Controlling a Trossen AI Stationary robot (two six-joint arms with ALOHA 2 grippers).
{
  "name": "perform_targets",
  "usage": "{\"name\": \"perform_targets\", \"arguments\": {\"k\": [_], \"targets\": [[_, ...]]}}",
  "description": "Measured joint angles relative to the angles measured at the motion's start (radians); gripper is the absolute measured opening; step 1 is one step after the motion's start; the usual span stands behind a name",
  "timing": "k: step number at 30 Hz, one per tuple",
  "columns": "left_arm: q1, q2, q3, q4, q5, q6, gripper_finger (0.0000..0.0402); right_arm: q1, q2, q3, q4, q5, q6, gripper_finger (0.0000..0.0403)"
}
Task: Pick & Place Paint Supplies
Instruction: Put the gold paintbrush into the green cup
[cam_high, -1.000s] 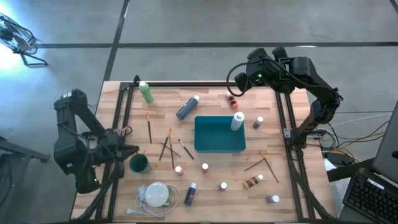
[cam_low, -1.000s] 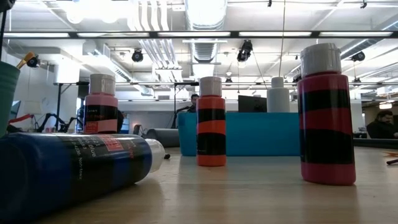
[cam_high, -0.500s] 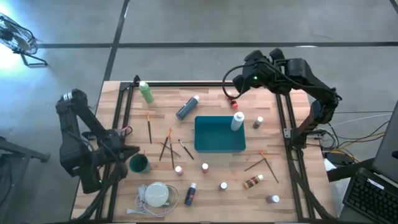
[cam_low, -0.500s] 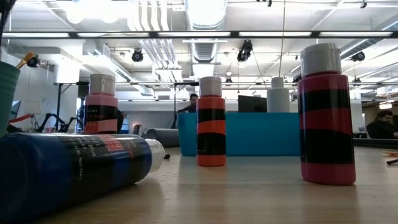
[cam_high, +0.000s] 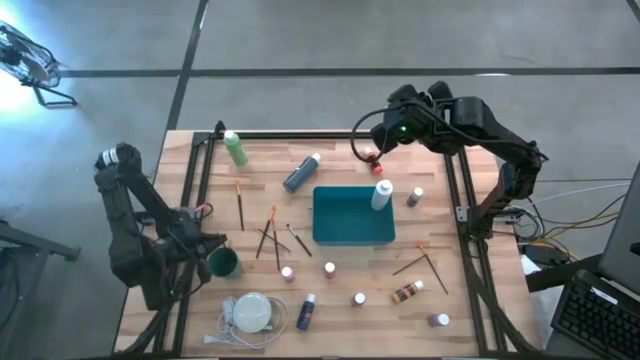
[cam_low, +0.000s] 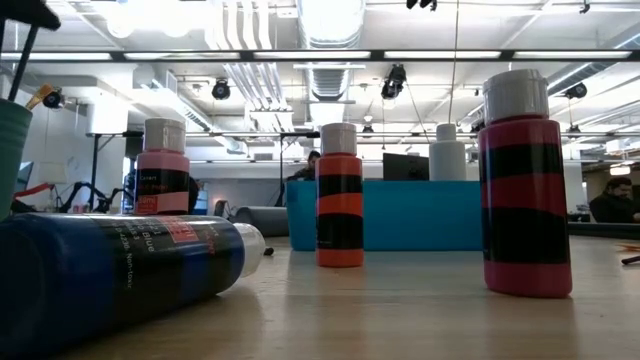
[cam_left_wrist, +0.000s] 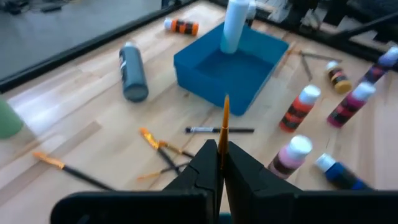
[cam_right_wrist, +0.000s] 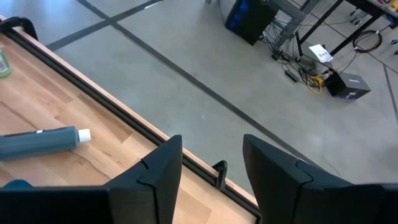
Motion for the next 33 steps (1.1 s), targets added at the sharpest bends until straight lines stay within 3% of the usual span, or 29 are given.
{"name": "perform_targets", "arguments": {"k": [3, 33], "targets": [[-0.001, 0.0, -0.029, 0.029, 0.04, -0.001, 0.0014, 0.0, 0.0, -0.01, 0.002, 0.001, -0.001, 0.0176], [-0.003, 0.0, -0.203, 0.293, 0.067, 0.011, 0.0014, 0.0, 0.001, -0.015, 0.005, 0.002, -0.002, 0.0224]]}}
